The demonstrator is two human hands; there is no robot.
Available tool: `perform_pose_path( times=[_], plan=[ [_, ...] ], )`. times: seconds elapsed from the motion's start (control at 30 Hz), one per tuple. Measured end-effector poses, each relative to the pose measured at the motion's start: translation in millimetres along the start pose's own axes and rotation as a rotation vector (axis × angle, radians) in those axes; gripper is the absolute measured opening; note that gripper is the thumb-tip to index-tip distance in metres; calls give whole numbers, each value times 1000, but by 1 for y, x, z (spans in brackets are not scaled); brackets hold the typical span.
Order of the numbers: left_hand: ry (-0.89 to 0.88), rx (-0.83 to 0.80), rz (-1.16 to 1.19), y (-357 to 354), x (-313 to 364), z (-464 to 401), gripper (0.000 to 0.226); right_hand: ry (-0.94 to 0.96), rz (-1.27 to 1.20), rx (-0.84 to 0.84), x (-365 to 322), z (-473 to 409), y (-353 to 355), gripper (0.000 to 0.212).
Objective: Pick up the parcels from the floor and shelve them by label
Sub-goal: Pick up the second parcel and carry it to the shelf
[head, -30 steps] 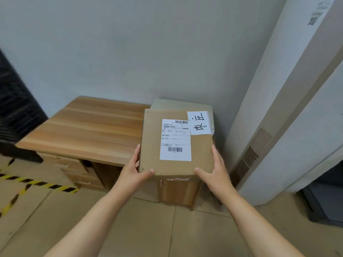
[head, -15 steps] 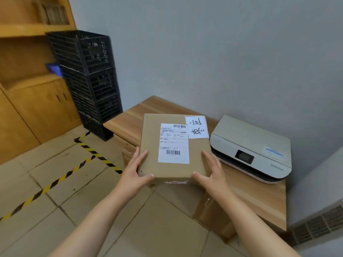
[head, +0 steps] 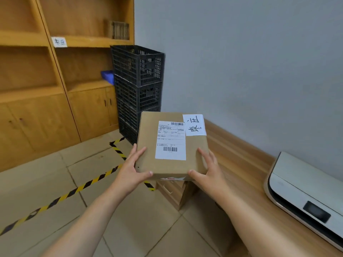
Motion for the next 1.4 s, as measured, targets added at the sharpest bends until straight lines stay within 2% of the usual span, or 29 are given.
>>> perform_pose_path(
  times=[0.53,1.0,1.17,1.4],
  plan=[
    [111,226,2,118,-71,-89,77,151,-117,-234,-61,-151,-136,75],
    [187,425,-47,167,-80,-283,78,311,-76,-407,-101,-397,-199,80],
    [243,493,-70,198,-100,-322,77,346,-80,-478,-119,-452,-247,79],
    [230,538,-69,257,-134,-386,77,385,-78,-504,-150,-525,-316,79]
  ],
)
Point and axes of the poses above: each hand's wrist, its own z-axis away from the middle knuckle, its own y-axis out of the back of the hand, x = y × z, the point moved 8 cm from there along -z, towards the middle knuckle, and after that the axes turned 3 degrees about -z, right-handed, at the moved point
